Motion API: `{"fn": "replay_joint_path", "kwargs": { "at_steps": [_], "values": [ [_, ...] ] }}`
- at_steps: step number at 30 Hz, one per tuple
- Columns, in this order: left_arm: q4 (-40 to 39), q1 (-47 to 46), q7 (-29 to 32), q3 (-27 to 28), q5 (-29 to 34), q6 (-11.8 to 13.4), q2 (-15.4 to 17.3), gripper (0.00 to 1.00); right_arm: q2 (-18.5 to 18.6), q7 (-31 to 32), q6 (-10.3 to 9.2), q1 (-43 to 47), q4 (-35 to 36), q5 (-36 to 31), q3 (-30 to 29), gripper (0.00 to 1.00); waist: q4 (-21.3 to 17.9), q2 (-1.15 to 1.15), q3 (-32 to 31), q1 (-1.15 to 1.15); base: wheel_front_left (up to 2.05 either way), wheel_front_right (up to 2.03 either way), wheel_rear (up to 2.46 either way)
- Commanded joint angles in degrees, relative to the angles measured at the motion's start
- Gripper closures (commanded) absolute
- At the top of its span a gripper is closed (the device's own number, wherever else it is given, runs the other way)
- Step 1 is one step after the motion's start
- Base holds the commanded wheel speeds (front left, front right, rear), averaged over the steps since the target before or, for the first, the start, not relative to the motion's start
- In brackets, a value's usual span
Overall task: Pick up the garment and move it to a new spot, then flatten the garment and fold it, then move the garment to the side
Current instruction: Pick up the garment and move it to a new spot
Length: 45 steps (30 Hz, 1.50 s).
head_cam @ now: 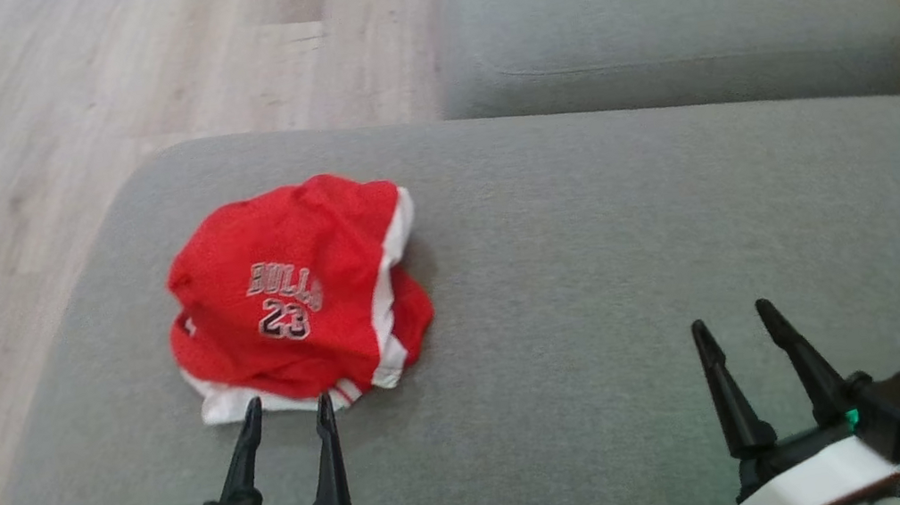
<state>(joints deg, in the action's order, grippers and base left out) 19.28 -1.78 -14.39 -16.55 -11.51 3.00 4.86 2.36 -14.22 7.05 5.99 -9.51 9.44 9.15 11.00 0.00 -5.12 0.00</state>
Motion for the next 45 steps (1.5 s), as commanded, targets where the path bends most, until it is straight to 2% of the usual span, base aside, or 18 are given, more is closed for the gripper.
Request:
{"fn": "replay_joint_path", "kwargs": {
  "at_steps": [1, 10, 15, 24, 28, 31, 33, 36, 41, 45],
  "values": [
    [-1.86, -2.08, -0.61, 2.09, 0.48, 0.06, 0.30, 0.00, 0.52, -0.78, 0.44, -1.75, 2.32, -0.37, 1.60, 0.00, 1.88, 0.00, -0.37, 0.00, 0.00, 0.00, 0.00],
    [-1.31, -1.84, -0.61, 2.12, 0.88, -0.34, -0.09, 0.00, 0.52, -0.78, 0.44, -0.82, 2.28, 0.70, 2.15, 0.00, 7.79, 0.00, -1.18, 0.00, 0.00, 0.00, 0.00],
    [-1.46, -1.42, -0.61, 2.63, 1.12, -0.49, 0.34, 0.00, 0.52, -0.78, 0.44, -0.97, 2.23, 1.13, 2.70, 0.00, 9.56, 0.00, -1.17, 0.00, 0.00, 0.00, 0.00],
    [-0.81, -2.58, -0.61, 2.35, 1.69, -0.91, 0.71, 0.00, 0.52, -0.78, 0.44, -1.39, 1.71, 1.31, 2.99, 0.00, 9.84, 0.00, 0.03, 0.00, 0.00, 0.00, 0.00],
    [-0.15, -6.46, 0.64, 1.17, 2.65, -2.53, 2.12, 0.00, 0.52, -0.78, 0.44, -2.13, 1.93, 1.20, 2.97, 0.00, 8.41, 0.00, 1.66, 0.00, 0.00, 0.00, 0.00],
    [0.25, -12.00, 4.14, 0.17, 3.29, -5.14, 4.04, 0.00, 0.52, -0.78, 0.44, -2.75, 2.23, 0.81, 2.57, 0.00, 6.90, 0.00, 3.43, 0.00, 0.00, 0.00, 0.00],
    [1.52, -16.39, 9.14, -1.27, 3.45, -7.69, 5.94, 0.00, 0.52, -0.78, 0.44, -3.19, 2.43, 0.59, 2.28, 0.00, 5.64, 0.00, 4.94, 0.00, 0.00, 0.00, 0.00],
    [3.57, -23.94, 16.33, -2.53, 2.03, -9.65, 8.61, 0.00, 0.52, -0.78, 0.44, -4.43, 2.63, -0.30, 2.34, 0.00, 3.11, 0.00, 8.14, 0.00, 0.00, 0.00, 0.00],
    [8.46, -35.35, 25.60, -5.23, -1.24, -10.42, 13.24, 0.00, 0.52, -0.78, 0.44, -6.48, 2.42, -0.69, 2.01, 0.00, -0.77, 0.00, 11.77, 0.00, 0.00, 0.00, 0.00],
    [13.52, -41.00, 31.15, -8.29, -4.48, -10.47, 16.54, 0.00, 0.52, -0.78, 0.44, -7.62, 2.20, -0.53, 2.53, 0.00, -3.25, 0.00, 13.41, 0.00, 0.00, 0.00, 0.00]
  ]
}}
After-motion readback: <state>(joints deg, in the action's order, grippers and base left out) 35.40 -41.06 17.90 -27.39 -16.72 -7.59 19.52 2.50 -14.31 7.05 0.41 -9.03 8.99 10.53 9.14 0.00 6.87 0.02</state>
